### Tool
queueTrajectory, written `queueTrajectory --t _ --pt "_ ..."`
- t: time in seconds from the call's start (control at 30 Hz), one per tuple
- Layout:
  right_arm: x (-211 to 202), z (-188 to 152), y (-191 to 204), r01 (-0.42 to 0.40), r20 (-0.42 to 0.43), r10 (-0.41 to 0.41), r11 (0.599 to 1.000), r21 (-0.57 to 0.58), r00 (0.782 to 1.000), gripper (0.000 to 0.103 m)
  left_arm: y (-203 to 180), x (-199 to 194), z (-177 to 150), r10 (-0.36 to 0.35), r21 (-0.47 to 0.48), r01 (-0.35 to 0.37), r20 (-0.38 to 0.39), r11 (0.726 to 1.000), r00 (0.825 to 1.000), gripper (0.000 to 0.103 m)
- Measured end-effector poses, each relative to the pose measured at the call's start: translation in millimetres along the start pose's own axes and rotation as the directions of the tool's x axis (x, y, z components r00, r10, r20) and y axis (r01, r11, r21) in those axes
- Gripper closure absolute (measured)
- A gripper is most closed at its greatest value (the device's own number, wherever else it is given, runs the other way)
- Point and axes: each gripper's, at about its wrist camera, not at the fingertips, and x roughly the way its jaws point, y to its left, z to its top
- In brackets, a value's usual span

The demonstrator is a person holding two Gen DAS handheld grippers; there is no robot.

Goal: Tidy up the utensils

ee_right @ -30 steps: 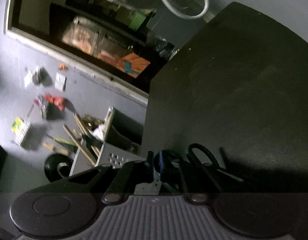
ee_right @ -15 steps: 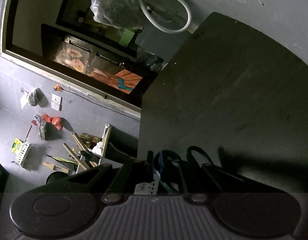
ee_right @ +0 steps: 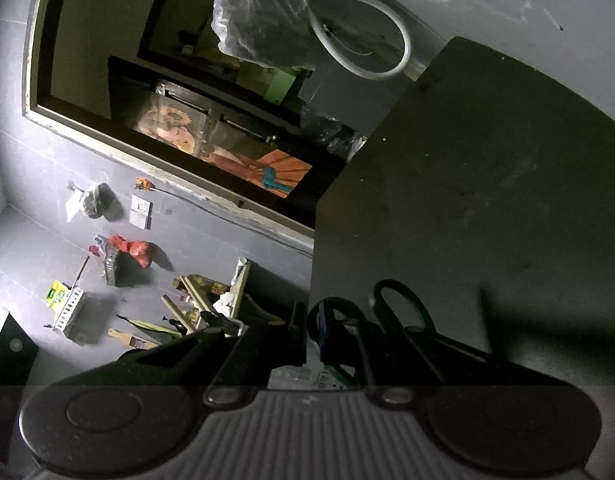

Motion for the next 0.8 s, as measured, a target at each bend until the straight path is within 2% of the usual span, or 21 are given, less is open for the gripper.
queueTrajectory --t 0.33,0.8 --pt "-5.0 -1.2 5.8 -0.074 0.016 0.075 0.997 -0.019 0.997 0.097 -0.1 -0.2 0.0 0.0 0.0 0.0 0.0 1.0 1.0 0.025" --pt "-16.7 -9.2 18.5 -0.122 0.052 0.127 0.988 -0.096 0.991 0.097 -0.3 0.0 0.2 0.0 0.0 0.0 0.0 1.0 1.0 0.025"
